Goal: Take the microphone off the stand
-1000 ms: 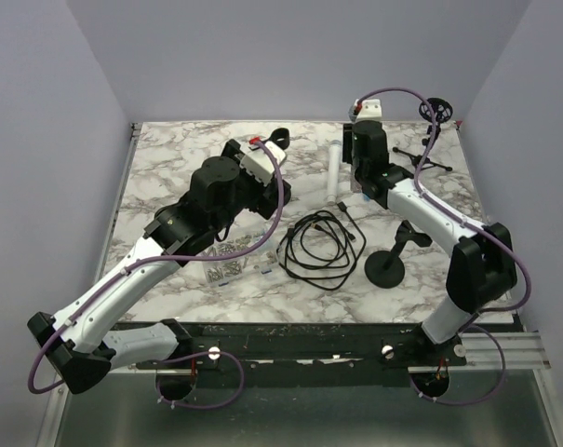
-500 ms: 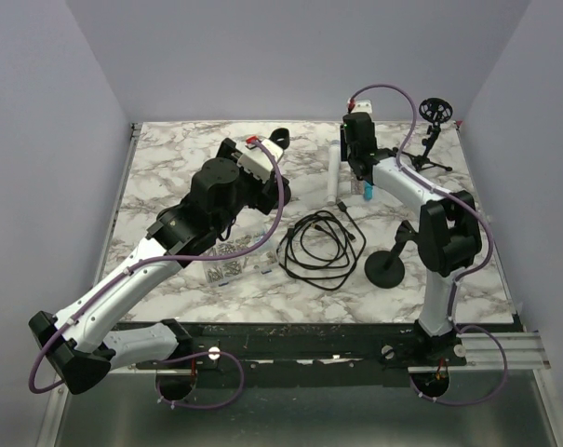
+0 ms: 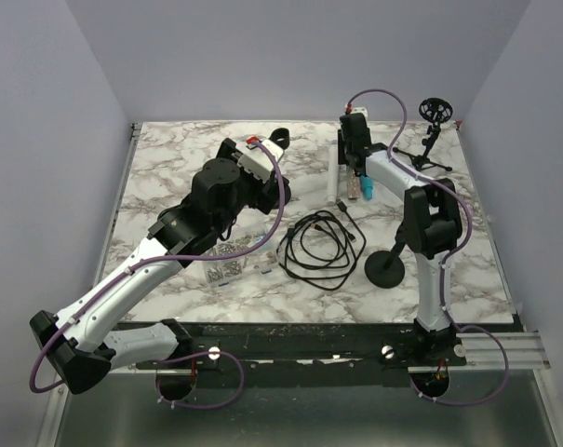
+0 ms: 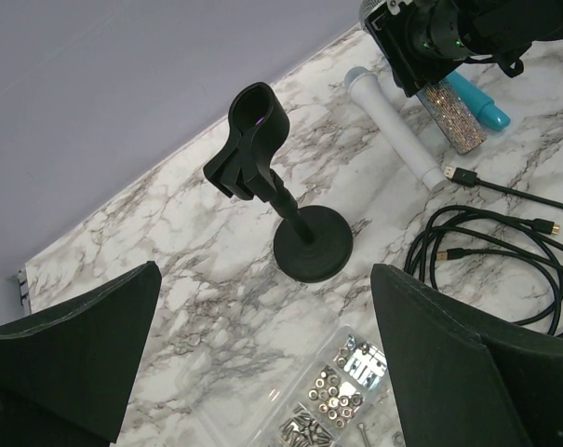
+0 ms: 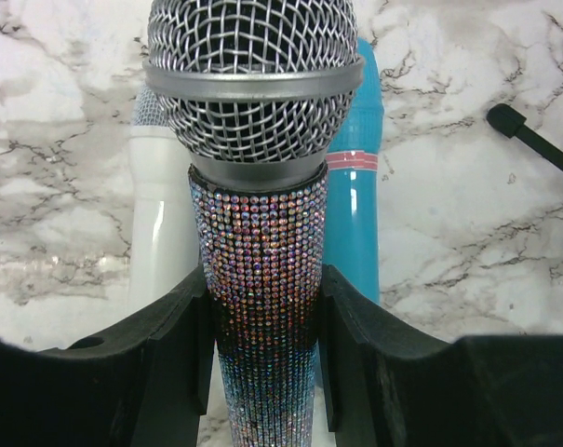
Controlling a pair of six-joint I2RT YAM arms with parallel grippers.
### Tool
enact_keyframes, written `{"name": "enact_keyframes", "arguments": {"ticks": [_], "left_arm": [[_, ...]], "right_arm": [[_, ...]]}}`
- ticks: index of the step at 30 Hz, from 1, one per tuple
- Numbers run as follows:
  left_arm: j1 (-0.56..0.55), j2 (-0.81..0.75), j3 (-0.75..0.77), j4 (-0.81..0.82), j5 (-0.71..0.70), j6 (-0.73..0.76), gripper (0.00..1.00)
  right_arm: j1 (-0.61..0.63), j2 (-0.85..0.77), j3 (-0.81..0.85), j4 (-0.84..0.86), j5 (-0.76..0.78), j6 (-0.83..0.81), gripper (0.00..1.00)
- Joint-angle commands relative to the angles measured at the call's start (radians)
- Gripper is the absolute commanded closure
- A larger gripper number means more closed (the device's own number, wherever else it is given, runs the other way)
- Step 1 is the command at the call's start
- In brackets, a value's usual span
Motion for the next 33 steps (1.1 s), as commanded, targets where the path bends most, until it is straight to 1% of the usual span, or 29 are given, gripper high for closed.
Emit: {"name": "enact_keyframes", "arguments": {"ticks": [1, 8, 11, 16, 18, 20, 25, 29, 31, 33], "left_arm": [[0.007, -0.003, -0.008, 0.019, -0.016, 0.007, 0.02], [0.007, -0.002, -0.009, 0.02, -0.002, 0.005, 0.01], [0.007, -0.003, -0.006, 0.017, 0.004, 0.003, 0.01], [0.007, -0.003, -0.008, 0.017, 0.006, 0.003, 0.01], [0.007, -0.005, -0.008, 0.017, 0.006, 0.003, 0.01], [0.007, -0.005, -0.008, 0.017, 0.009, 0.004, 0.01], [0.006, -0.005, -0.008, 0.017, 0.015, 0.002, 0.01], [0.007, -0.003, -0.007, 0.014, 0.018, -0.002, 0.01], [0.007, -0.005, -0.006, 0.015, 0.019, -0.003, 0.01], [0.007, -0.005, -0.006, 0.014, 0.019, -0.005, 0.01]], "right_arm": [[-0.024, 0.074, 0.076, -0.036, -0.034, 0.036, 0.94], [-0.039, 0.154, 0.124, -0.04, -0.039, 0.051, 0.91], [-0.04, 0.179, 0.143, -0.044, -0.049, 0.053, 0.86], [-0.039, 0.224, 0.185, -0.072, -0.05, 0.05, 0.72], [-0.039, 0.234, 0.192, -0.077, -0.056, 0.05, 0.64], [-0.04, 0.238, 0.198, -0.082, -0.059, 0.053, 0.57], [-0.039, 0.238, 0.225, -0.103, -0.061, 0.049, 0.44], [-0.04, 0.235, 0.255, -0.125, -0.063, 0.037, 0.31], [-0.039, 0.228, 0.267, -0.134, -0.063, 0.035, 0.27], [-0.039, 0.215, 0.273, -0.14, -0.064, 0.032, 0.25]]}}
